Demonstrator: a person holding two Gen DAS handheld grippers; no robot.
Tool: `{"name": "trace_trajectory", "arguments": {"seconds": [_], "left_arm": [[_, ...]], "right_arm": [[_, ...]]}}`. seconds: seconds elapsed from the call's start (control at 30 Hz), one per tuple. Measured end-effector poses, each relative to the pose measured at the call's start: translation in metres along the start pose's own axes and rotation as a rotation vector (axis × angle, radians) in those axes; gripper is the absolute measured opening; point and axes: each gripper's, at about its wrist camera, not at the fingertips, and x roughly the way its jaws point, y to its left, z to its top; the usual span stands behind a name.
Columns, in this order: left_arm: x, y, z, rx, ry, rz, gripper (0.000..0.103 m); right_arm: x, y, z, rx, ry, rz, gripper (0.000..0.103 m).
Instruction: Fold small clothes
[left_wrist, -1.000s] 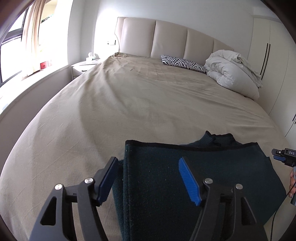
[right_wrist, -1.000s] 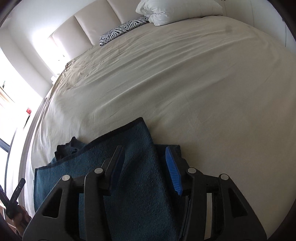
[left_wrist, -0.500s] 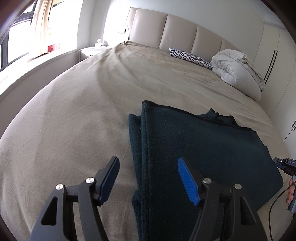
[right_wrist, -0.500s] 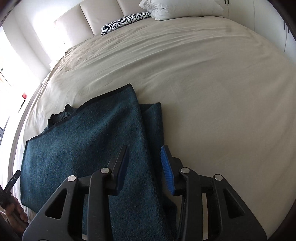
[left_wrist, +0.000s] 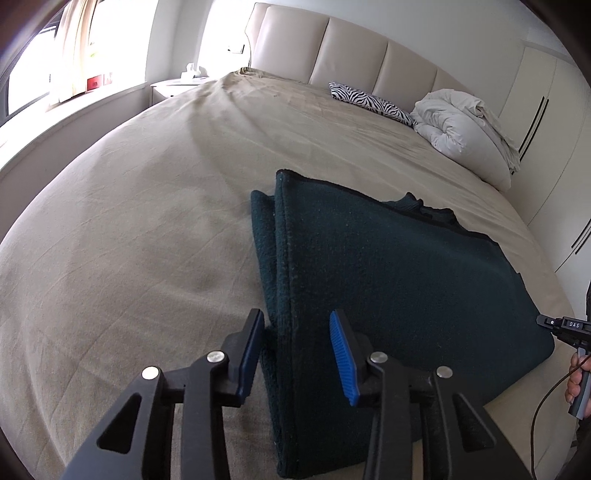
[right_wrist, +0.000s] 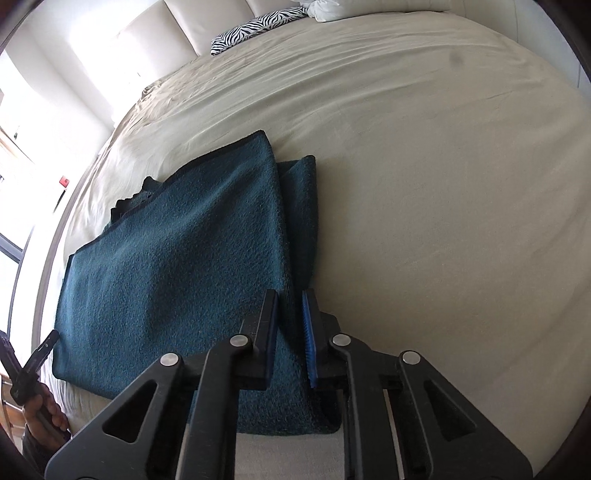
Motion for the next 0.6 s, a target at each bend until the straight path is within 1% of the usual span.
{"name": "trace_trajectory", "arguments": {"seconds": [0.13,0.27,0.33,0.6], "left_arm": [[0.004,-0.002,0.001,0.009,0.020,0.013,0.036],[0.005,0.000,0.003,0.012,0.030,0.012,0.029],[0.005,0.001,0.003,0.016,0.034,0.013,0.028],[0.006,0.000,0.003,0.032,0.038,0.019,0.027]], "right_arm": [[-0.004,-0.001,0.000,0.010,-0.001,0.003,0.006],[-0.009,-0.004,-0.002,0.025,-0.007,0.017,0.006],[-0.011,-0.006,-0.002,0.036,-0.009,0.025,0.006],[-0.024,-0.016,-0.018,0.073,-0.030,0.036,0.005]]}}
